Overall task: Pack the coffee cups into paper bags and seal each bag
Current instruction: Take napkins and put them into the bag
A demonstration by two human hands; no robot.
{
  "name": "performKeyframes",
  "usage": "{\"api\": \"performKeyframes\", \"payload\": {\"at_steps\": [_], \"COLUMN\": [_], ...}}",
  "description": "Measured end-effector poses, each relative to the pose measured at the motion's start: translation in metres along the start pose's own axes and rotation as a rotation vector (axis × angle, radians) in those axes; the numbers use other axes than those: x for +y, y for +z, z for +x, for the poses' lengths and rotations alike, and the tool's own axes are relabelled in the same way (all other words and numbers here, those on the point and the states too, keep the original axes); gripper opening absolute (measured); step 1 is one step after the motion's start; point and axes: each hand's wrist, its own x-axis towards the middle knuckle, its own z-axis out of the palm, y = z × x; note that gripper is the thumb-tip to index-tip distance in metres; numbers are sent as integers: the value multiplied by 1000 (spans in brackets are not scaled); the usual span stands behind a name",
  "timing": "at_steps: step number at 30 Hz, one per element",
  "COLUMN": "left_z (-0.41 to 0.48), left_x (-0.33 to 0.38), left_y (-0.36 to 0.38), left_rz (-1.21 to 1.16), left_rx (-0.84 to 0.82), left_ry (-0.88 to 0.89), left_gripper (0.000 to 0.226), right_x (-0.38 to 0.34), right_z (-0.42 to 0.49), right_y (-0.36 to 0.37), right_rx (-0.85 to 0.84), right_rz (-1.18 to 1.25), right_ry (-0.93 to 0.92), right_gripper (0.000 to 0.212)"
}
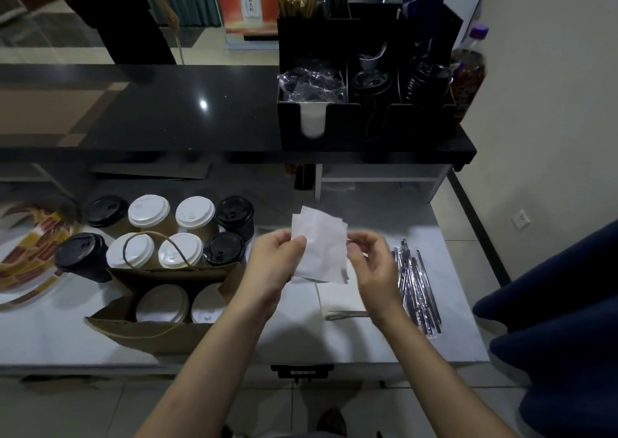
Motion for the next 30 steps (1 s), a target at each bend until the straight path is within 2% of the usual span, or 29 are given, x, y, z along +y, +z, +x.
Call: {"api": "performKeyframes", "payload": {"at_steps": [4, 7, 10, 19, 23, 27, 30], "left_z": [-16, -27, -31, -36, -35, -35, -31], "left_x": [30, 48, 58, 69, 67, 57, 45], "left_y": [-23, -46, -72, -167, -210, -250, -279], "left_rz": [-24, -35, -49, 9, -13, -29, 62], "left_rx": [-22, -50, -56, -62, -91, -88, -55], "left_ry": [72, 84, 100, 239, 248, 242, 260], "left_gripper": [21, 17, 21, 19, 21, 20, 16], "right_x": [-30, -62, -92, -136, -142, -143, -139], "right_z": [1, -3, -7, -26, -38, -54, -69], "right_y": [25, 47, 69, 140, 166, 186, 198], "right_rx": [-65, -127, -163, -181, -181, -177, -163], "right_rz": [291, 472, 525, 380, 230, 128, 31], "right_ry": [223, 270, 271, 196, 122, 84, 63], "right_gripper": [41, 43, 49, 41, 23, 20, 21]}}
